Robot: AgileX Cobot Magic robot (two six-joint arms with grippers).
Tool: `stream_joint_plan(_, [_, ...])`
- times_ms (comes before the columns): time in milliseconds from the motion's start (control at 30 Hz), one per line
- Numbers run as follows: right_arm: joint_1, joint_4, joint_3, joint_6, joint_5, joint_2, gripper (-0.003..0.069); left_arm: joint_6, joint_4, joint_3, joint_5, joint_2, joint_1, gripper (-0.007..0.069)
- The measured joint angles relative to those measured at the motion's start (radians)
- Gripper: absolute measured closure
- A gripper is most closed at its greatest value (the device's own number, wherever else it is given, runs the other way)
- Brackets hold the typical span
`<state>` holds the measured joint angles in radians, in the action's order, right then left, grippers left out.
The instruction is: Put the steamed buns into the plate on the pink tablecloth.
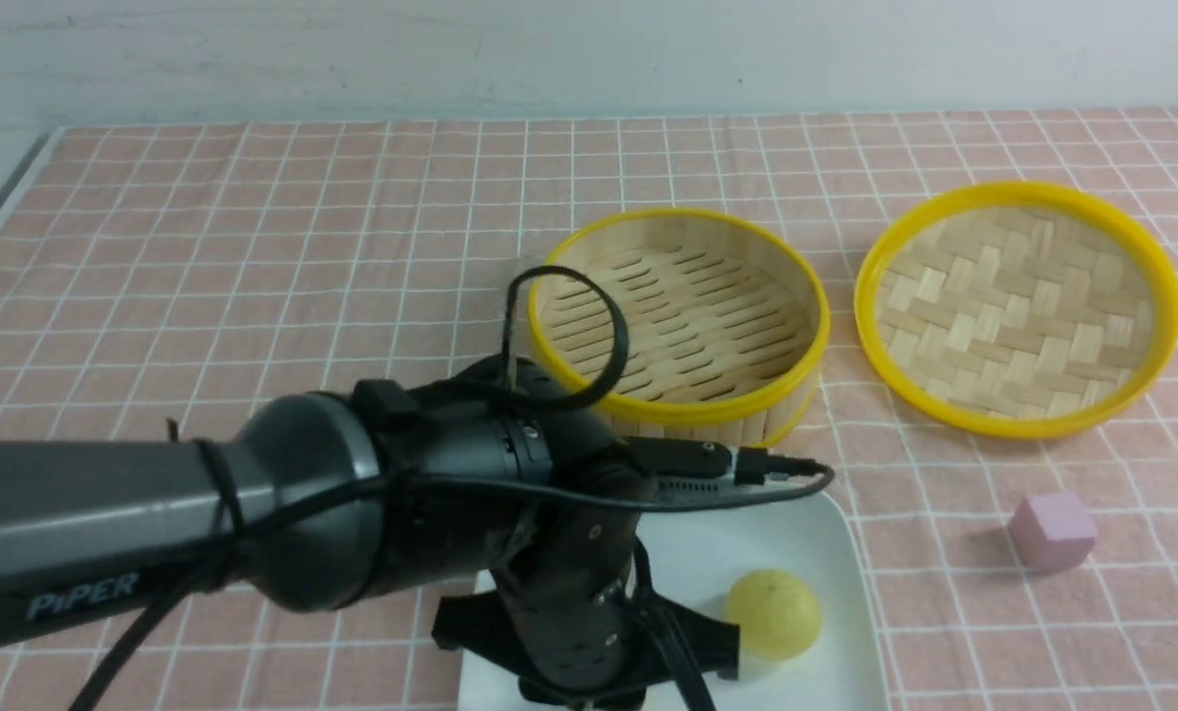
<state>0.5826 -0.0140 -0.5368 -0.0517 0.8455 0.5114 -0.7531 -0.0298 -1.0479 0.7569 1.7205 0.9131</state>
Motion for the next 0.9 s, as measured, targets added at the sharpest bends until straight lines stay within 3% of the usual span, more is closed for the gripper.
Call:
stream_joint_plan(200, [0.000, 0.000, 0.000, 0.000, 0.000, 0.000, 0.0526, -0.049, -0.041, -0.005, 0.063, -0.039, 0.000, 0.0288])
stream_joint_plan(400, [0.000, 0.000, -0.016, 0.000, 0.038, 0.000, 0.0543, -0.061, -0.094, -0.049, 0.084, -0.101, 0.000, 0.0196])
stream_joint_plan(600, [0.000, 0.000, -0.165, 0.042, 0.279, -0.028, 0.0667, -0.061, -0.131, -0.103, 0.142, -0.126, 0.000, 0.0183])
stream_joint_plan(700, [0.000, 0.000, -0.193, 0.080, 0.340, -0.095, 0.0673, -0.061, -0.137, -0.106, 0.147, -0.125, 0.000, 0.0196])
stream_joint_plan(767, [0.000, 0.004, -0.177, 0.100, 0.317, -0.136, 0.0673, -0.061, -0.137, -0.106, 0.148, -0.125, 0.000, 0.0205])
stream_joint_plan(900, [0.000, 0.009, -0.009, 0.170, -0.012, -0.280, 0.0672, -0.061, -0.148, -0.106, 0.149, -0.125, 0.000, 0.0246])
